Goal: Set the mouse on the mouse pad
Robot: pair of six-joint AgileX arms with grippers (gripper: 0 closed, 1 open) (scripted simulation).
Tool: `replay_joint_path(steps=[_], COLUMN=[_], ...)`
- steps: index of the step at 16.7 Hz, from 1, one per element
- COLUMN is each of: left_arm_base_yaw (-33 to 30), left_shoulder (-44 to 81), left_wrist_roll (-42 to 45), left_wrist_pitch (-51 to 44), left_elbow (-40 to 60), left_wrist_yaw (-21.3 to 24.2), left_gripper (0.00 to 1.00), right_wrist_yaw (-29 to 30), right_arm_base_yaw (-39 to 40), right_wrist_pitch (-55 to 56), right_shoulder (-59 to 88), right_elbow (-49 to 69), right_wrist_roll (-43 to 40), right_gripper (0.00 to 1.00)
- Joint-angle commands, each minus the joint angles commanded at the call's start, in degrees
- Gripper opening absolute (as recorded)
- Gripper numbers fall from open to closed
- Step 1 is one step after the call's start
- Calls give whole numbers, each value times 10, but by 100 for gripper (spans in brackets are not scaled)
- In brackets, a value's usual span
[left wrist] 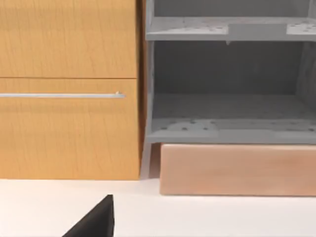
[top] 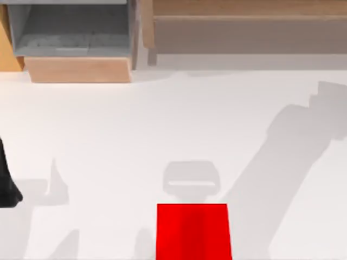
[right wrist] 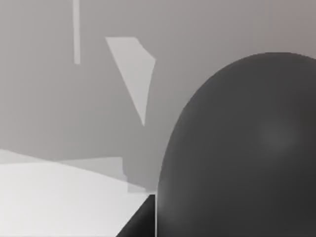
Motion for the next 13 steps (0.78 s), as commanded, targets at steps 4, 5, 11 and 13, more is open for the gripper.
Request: replay_joint_path(steps=[4, 5, 11, 13], left_arm_base_yaw=[0, 0, 0, 0], left_shoulder=[0, 0, 0, 0], left_wrist_roll=[0, 0, 0, 0], left_wrist_pitch=[0, 0, 0, 0], left_elbow=[0, 0, 0, 0], left_wrist_yaw=[0, 0, 0, 0], left_gripper=[100, 100, 100, 100], right_wrist_yaw=[0, 0, 0, 0], right_arm_base_yaw=[-1, -1, -1, 1], right_wrist_pitch=[-105, -133, -184, -182], right_shoulder=[-13, -16, -28, -27], right_elbow=[84, 106, 153, 151], right_wrist_roll=[-1, -1, 0, 1], right_gripper=[0, 0, 0, 0])
